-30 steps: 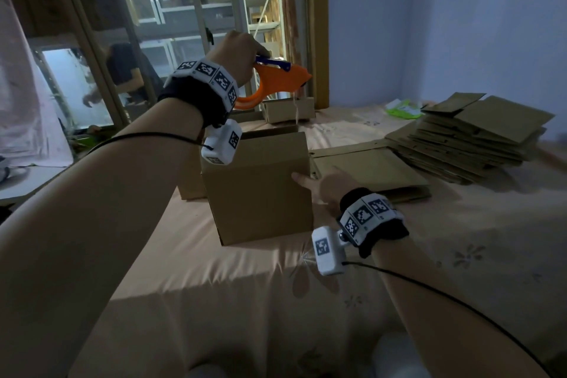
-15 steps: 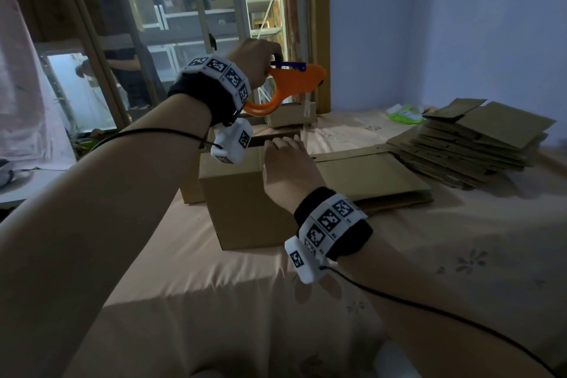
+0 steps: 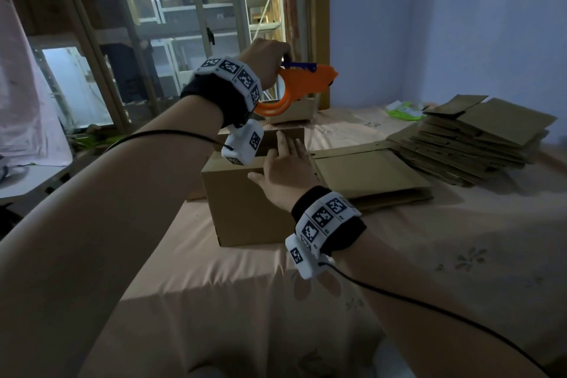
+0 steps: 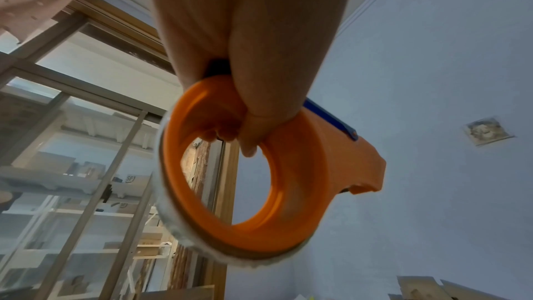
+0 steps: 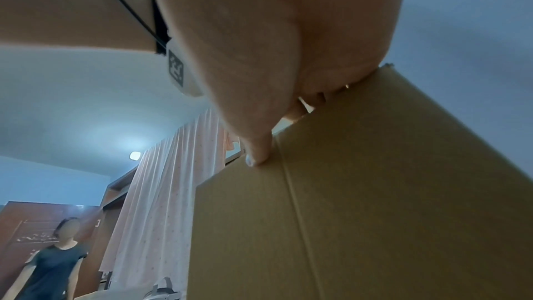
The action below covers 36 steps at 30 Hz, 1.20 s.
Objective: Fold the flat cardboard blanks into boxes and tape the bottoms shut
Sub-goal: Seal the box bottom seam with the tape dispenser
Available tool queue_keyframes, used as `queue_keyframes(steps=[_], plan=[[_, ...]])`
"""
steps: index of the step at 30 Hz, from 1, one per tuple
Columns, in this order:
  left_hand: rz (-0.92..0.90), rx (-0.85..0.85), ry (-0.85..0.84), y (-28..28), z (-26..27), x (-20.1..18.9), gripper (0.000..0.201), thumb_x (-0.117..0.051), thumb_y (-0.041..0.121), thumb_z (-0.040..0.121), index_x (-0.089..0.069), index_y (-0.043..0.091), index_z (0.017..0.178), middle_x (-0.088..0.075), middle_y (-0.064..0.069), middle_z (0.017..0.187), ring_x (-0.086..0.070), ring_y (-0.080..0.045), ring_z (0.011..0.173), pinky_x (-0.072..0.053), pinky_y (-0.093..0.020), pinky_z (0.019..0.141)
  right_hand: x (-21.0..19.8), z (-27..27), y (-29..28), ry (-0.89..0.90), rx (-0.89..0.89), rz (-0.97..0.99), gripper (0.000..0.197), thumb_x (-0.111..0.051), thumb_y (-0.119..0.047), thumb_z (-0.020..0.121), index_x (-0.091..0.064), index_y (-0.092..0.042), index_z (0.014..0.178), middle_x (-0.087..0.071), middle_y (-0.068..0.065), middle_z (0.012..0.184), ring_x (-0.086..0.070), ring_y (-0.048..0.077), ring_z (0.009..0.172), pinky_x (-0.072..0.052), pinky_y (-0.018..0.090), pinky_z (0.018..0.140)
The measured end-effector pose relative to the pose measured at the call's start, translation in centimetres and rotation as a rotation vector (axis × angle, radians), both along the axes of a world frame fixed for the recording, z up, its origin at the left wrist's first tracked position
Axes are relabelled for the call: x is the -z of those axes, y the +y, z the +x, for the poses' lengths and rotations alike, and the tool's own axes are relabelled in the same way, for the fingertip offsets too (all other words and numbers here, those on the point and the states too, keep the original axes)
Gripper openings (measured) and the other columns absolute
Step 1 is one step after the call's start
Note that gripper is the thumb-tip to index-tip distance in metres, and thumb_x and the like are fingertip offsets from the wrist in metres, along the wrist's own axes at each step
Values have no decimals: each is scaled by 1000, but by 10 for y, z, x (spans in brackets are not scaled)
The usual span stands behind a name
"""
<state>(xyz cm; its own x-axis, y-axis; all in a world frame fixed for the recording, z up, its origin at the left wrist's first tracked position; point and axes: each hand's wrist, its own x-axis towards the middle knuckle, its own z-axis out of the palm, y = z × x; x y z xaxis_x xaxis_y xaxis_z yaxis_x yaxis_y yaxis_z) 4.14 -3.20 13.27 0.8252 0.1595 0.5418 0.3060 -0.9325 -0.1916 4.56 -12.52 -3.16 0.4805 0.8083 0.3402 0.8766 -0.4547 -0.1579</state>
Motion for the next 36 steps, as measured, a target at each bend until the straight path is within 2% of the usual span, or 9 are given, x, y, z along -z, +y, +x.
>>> queue_keyframes(steps=[5, 9, 12, 15, 17, 20, 26, 31, 36], plan=[[-48, -2, -27, 6, -4, 1, 32, -49, -5, 91, -59, 5, 119, -64, -17, 109, -59, -30, 102, -40, -27, 76, -2, 5, -1, -131, -22, 71, 60, -43, -57, 96, -64, -4, 112, 4, 15, 162, 0, 34, 149, -2, 49, 120], [-37, -17, -27, 9, -5, 0, 31, -50, -4, 90, -59, 5, 119, -64, -17, 109, -59, -31, 103, -41, -28, 76, -2, 11, 2, -148, -54, 5, 65, -38, -55, 98, -54, 0, 129, -6, 13, 162, -1, 26, 150, 1, 46, 121], [-26, -29, -32, 13, -8, 1, 30, -50, -4, 90, -59, 5, 117, -63, -18, 112, -58, -32, 106, -45, -33, 82, 3, 11, 2, -134, -49, 44, 62, -42, -49, 99, -45, 1, 134, -25, 17, 156, -17, 30, 146, -6, 43, 121], [-51, -31, -47, 18, -11, 4, 30, -51, -4, 90, -60, 6, 117, -63, -17, 111, -59, -31, 104, -46, -34, 82, 9, 9, 3, -169, -56, 112, 59, -49, -49, 96, -39, -6, 135, -57, 13, 127, -48, 31, 123, -24, 42, 109], [-74, -35, -61, 22, -15, 6, 31, -53, -3, 89, -59, 7, 117, -65, -17, 108, -60, -29, 101, -43, -30, 77, 11, 10, 3, -152, -83, 152, 67, -55, -47, 93, -31, -9, 142, -63, 12, 116, -58, 31, 111, -33, 43, 103], [-98, -43, -97, 28, -25, 10, 31, -54, -3, 89, -60, 9, 117, -65, -17, 107, -60, -29, 100, -41, -28, 76, 16, 14, 5, -197, -64, 187, 67, -55, -49, 92, -40, -5, 140, -60, 14, 123, -55, 32, 115, -32, 40, 106], [-147, -90, -122, 49, -56, 24, 33, -55, -4, 87, -61, 10, 116, -66, -18, 105, -60, -31, 100, -42, -30, 78, 27, 14, 4, -365, 11, 281, 53, -54, -54, 89, -68, -4, 100, -49, 21, 120, -45, 36, 108, -30, 47, 99], [-105, -130, -64, 66, -73, 35, 36, -56, -6, 84, -61, 11, 114, -66, -17, 100, -59, -33, 96, -44, -35, 79, 22, 18, -3, -296, 82, 212, 54, -42, -68, 88, -67, -28, 114, -22, 14, 148, -11, 34, 134, -2, 53, 109], [-89, -153, -1, 80, -88, 54, 39, -55, -5, 83, -58, 11, 119, -63, -18, 105, -58, -33, 97, -38, -32, 76, 18, 21, 1, -284, 18, 84, 59, -34, -64, 94, -59, -23, 129, -31, 9, 156, -28, 29, 143, 1, 52, 118]])
